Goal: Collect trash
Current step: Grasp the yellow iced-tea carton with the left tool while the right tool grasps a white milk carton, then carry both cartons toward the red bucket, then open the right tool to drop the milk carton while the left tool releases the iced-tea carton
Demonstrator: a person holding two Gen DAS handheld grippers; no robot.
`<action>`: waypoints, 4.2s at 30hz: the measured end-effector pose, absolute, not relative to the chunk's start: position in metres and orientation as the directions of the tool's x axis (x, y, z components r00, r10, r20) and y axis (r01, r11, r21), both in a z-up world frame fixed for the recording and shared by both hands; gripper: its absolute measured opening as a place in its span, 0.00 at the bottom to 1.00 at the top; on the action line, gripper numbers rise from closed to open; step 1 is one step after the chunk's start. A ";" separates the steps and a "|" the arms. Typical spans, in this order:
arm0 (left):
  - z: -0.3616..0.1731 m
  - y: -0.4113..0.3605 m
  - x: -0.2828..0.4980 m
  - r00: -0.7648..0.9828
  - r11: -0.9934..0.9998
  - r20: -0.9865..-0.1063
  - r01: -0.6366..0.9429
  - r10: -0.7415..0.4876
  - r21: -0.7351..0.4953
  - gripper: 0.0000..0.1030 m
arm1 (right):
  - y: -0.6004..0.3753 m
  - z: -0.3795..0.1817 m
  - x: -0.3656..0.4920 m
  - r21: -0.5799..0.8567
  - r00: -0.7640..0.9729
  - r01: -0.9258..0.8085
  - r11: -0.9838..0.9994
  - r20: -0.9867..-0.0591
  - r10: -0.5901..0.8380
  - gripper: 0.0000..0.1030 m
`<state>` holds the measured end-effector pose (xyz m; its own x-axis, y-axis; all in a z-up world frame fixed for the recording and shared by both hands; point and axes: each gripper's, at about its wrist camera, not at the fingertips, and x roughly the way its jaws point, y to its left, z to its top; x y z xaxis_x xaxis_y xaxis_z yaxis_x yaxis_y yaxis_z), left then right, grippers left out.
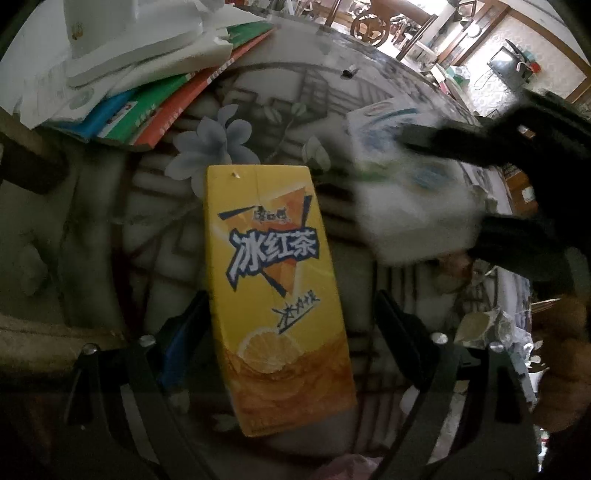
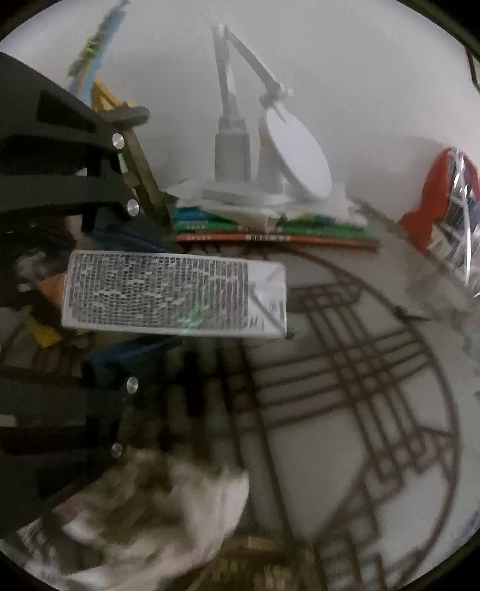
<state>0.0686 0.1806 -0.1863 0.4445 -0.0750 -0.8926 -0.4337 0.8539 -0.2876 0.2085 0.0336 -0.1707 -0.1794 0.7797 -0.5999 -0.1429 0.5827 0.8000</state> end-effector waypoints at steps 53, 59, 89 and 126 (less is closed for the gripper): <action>-0.073 -0.005 0.045 0.595 0.950 -0.772 -0.046 -0.223 -0.310 0.61 | -0.306 -0.103 0.101 0.772 0.358 -0.047 0.634 -0.580 0.732 0.38; -0.074 -0.023 0.045 0.587 0.953 -0.780 -0.044 -0.218 -0.300 0.61 | -0.326 -0.109 0.100 0.780 0.365 -0.027 0.625 -0.574 0.733 0.38; -0.062 -0.126 0.065 0.602 0.963 -0.777 -0.047 -0.185 -0.266 0.61 | -0.423 -0.122 0.130 0.797 0.341 -0.013 0.604 -0.564 0.752 0.38; -0.093 -0.391 0.158 0.359 0.832 -0.799 0.473 -0.482 -0.289 0.78 | -0.654 -0.152 0.103 0.716 0.598 0.317 0.622 -0.660 0.454 0.65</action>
<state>0.1579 -0.3907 -0.0929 0.3591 -0.4820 -0.7992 0.4730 0.8322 -0.2894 0.1026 -0.6537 -0.1518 0.5985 0.4539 -0.6602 0.3174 0.6222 0.7156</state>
